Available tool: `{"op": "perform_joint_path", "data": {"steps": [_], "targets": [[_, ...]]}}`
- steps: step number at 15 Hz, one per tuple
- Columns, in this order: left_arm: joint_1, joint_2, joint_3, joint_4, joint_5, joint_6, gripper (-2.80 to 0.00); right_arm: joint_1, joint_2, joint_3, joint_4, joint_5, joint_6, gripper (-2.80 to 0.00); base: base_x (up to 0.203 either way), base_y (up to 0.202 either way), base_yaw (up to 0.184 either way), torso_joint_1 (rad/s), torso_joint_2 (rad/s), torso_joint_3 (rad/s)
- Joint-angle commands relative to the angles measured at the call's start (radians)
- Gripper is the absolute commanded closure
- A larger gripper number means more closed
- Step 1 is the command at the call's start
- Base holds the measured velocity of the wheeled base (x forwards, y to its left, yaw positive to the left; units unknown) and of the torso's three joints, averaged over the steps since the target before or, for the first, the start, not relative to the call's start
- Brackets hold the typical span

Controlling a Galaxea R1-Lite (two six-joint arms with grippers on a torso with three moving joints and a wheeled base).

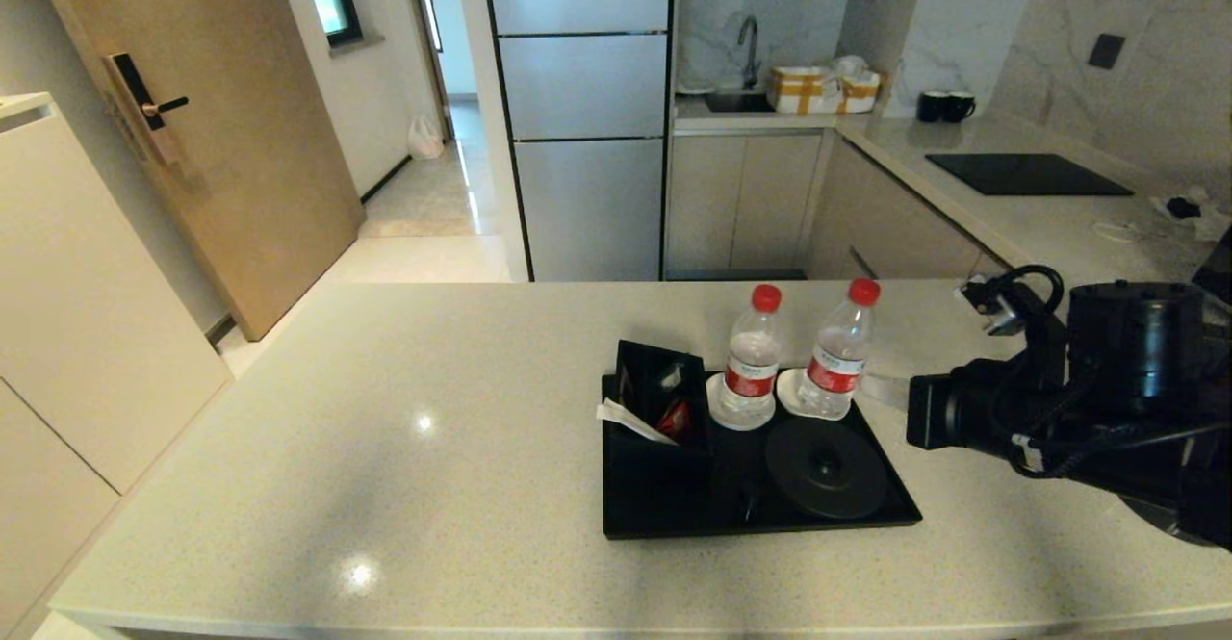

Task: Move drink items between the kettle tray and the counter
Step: Pick up the bottled water

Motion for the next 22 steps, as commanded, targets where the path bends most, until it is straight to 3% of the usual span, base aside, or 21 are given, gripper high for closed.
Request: {"op": "perform_joint_path", "data": {"steps": [1,4,6,10,13,22], "targets": [[0.000,0.000,0.000,0.000,0.000,0.000,0.00,0.003,0.022,-0.002,-0.007,0.004,0.026,-2.80,0.000,0.000,0.000,0.000,0.00,0.000],[0.000,0.000,0.000,0.000,0.000,0.000,0.00,0.065,0.013,-0.004,-0.025,0.001,0.076,-2.80,0.000,0.000,0.000,0.000,0.00,0.000],[0.000,0.000,0.000,0.000,0.000,0.000,0.00,0.107,0.045,0.005,-0.111,-0.006,0.082,-2.80,0.000,0.000,0.000,0.000,0.00,0.000],[0.000,0.000,0.000,0.000,0.000,0.000,0.00,0.143,0.193,-0.030,-0.230,-0.120,0.077,-2.80,0.000,0.000,0.000,0.000,0.00,0.000],[0.000,0.000,-0.001,0.000,0.000,0.000,0.00,0.154,0.329,-0.125,-0.290,-0.175,0.066,-2.80,0.000,0.000,0.000,0.000,0.00,0.000],[0.000,0.000,0.000,0.001,0.000,0.002,0.00,0.122,0.428,-0.286,-0.289,-0.269,0.015,-2.80,0.000,0.000,0.000,0.000,0.00,0.000]]}}
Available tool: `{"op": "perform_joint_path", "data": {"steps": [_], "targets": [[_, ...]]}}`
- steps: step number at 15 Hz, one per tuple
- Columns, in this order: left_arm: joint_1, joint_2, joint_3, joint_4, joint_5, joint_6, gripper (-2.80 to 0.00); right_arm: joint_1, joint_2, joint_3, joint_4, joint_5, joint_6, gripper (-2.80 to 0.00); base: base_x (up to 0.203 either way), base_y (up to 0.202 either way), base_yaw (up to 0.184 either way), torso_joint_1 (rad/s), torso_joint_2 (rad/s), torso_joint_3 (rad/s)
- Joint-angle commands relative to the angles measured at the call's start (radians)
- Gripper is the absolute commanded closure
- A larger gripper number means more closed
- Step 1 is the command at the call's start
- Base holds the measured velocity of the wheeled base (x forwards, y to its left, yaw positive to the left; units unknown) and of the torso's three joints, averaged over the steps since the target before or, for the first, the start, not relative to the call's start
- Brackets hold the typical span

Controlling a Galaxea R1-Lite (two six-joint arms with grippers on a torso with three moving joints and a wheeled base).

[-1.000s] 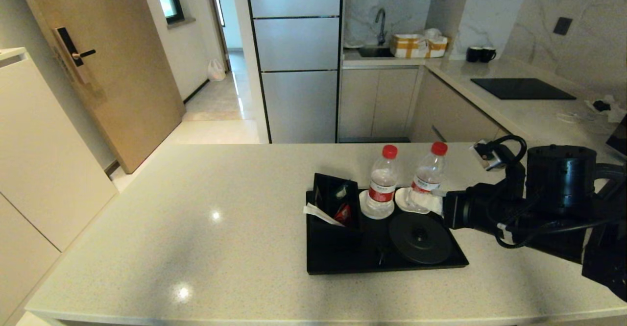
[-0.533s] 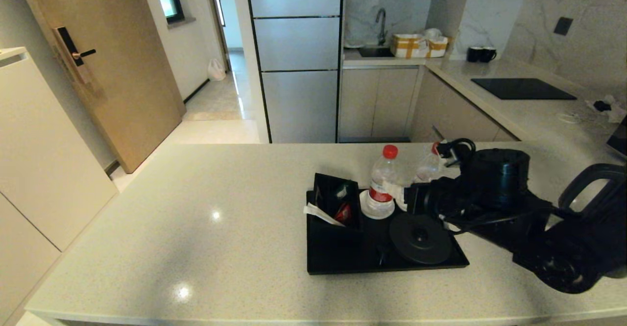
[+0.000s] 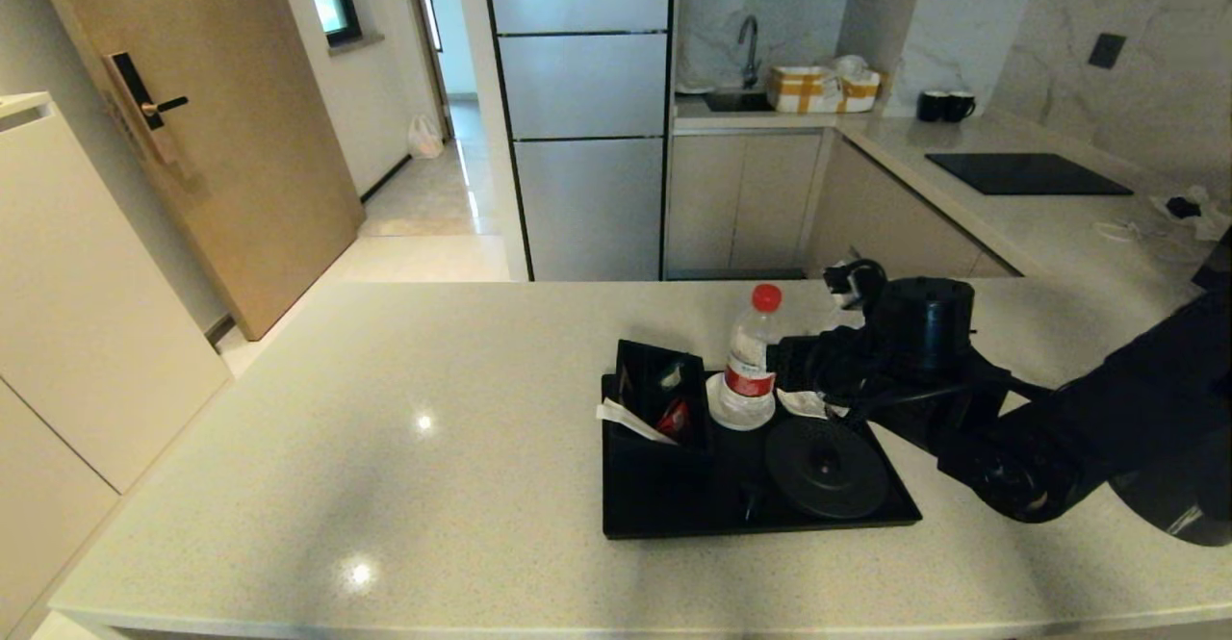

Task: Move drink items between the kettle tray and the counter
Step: Pick up the bottled water

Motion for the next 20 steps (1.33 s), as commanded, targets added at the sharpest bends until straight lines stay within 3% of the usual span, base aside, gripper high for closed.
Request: {"op": "perform_joint_path", "data": {"steps": [1,20], "targets": [[0.000,0.000,-0.001,0.000,0.000,0.000,0.00,-0.012,0.045,-0.024,-0.007,-0.009,-0.004,-2.80,0.000,0.000,0.000,0.000,0.00,0.000],[0.000,0.000,0.000,0.001,0.000,0.000,0.00,-0.008,0.192,-0.196,0.028,-0.004,-0.021,-2.80,0.000,0.000,0.000,0.000,0.00,0.000]]}}
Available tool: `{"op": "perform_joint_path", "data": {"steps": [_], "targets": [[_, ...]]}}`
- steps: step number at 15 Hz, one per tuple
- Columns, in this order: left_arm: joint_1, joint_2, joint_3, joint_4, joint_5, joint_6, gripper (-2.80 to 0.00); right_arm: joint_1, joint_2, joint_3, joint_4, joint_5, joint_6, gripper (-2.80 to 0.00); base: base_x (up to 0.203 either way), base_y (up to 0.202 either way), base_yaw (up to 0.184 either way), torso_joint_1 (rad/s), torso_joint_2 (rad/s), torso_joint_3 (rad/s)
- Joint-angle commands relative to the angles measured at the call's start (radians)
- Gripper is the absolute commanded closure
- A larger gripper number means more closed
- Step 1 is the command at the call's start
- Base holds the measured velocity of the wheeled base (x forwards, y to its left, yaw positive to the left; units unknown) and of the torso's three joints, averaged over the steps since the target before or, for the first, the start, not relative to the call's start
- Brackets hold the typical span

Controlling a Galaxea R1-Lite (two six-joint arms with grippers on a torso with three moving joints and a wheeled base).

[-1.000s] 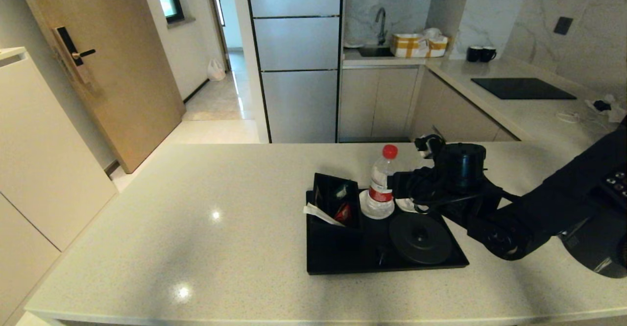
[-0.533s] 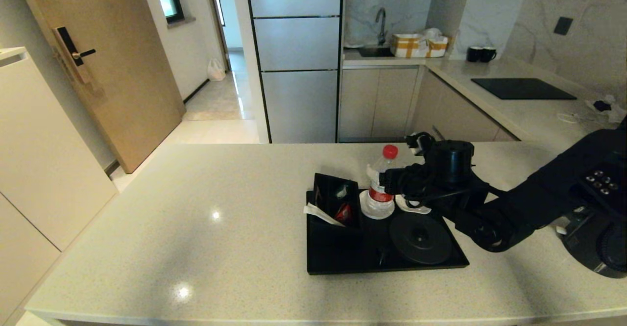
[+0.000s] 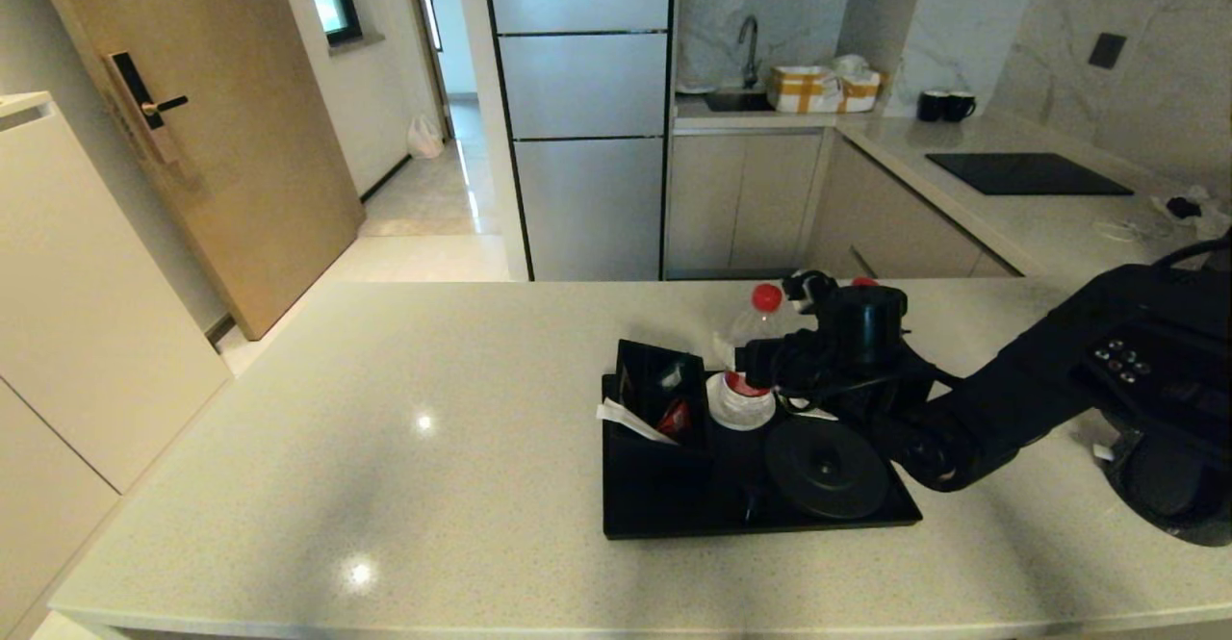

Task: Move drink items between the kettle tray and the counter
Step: Pick up the bottled water

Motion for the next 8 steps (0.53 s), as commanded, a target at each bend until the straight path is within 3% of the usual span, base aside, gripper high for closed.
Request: {"op": "perform_joint_path", "data": {"steps": [1,5,6,8], "targets": [[0.000,0.000,0.000,0.000,0.000,0.000,0.00,0.000,0.016,-0.015,-0.004,0.000,0.001,-2.80,0.000,0.000,0.000,0.000,0.00,0.000],[0.000,0.000,-0.001,0.000,0.000,0.000,0.00,0.000,0.030,-0.040,0.021,-0.019,-0.022,-2.80,0.000,0.000,0.000,0.000,0.00,0.000],[0.000,0.000,0.000,0.000,0.000,0.000,0.00,0.000,0.031,-0.046,0.028,-0.020,-0.021,0.00,0.000,0.000,0.000,0.000,0.00,0.000],[0.000,0.000,-0.001,0.000,0.000,0.001,0.00,0.000,0.026,-0.042,0.022,-0.020,-0.021,0.00,0.000,0.000,0.000,0.000,0.00,0.000]]}}
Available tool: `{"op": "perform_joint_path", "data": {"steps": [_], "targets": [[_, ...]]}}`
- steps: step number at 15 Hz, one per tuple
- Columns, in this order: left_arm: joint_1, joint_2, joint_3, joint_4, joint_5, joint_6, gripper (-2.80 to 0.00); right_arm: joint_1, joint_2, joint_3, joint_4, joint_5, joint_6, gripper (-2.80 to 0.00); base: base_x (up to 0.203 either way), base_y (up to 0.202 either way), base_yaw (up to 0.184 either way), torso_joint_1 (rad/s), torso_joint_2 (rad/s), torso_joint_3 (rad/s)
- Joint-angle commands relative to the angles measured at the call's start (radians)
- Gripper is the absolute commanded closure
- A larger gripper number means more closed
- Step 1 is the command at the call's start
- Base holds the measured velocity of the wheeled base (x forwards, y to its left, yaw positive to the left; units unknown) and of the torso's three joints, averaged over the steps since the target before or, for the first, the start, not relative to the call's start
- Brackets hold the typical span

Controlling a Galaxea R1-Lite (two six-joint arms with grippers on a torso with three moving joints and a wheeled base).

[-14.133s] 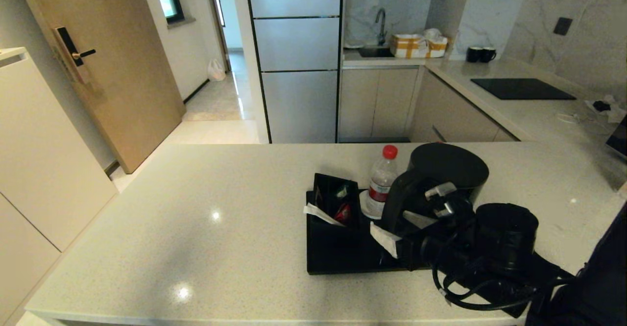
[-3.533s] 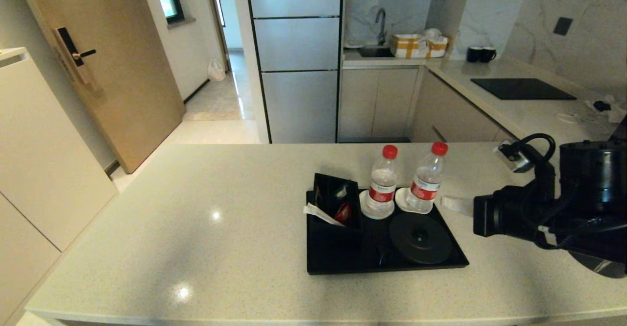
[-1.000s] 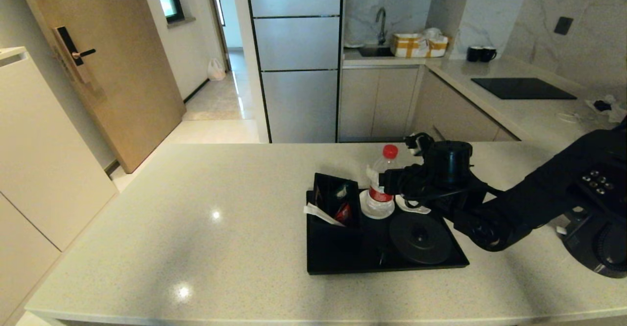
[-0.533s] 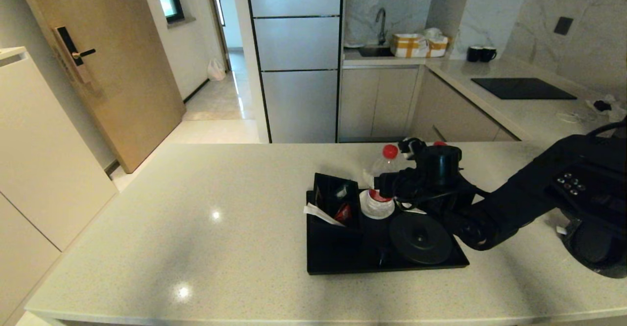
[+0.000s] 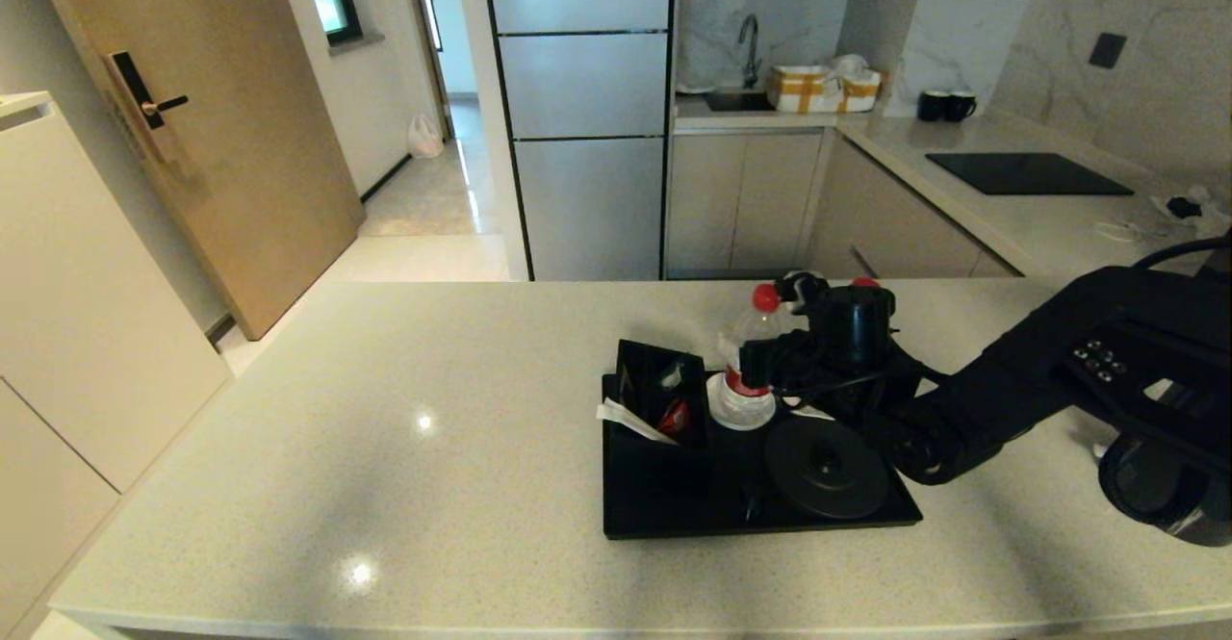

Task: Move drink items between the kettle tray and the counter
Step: Pick up the bottled water

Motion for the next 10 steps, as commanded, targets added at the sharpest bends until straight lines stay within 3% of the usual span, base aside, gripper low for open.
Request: {"op": "perform_joint_path", "data": {"steps": [1,7,10], "targets": [[0.000,0.000,0.000,0.000,0.000,0.000,0.00,0.001,-0.007,0.005,-0.006,0.000,0.000,0.00,0.000,0.000,0.000,0.000,0.00,0.000],[0.000,0.000,0.000,0.000,0.000,0.000,0.00,0.002,-0.049,0.021,0.012,0.000,0.005,0.00,0.000,0.000,0.000,0.000,0.00,0.000],[0.000,0.000,0.000,0.001,0.000,0.000,0.00,0.028,-0.181,0.056,0.069,0.007,0.027,0.00,0.000,0.000,0.000,0.000,0.00,0.000]]}}
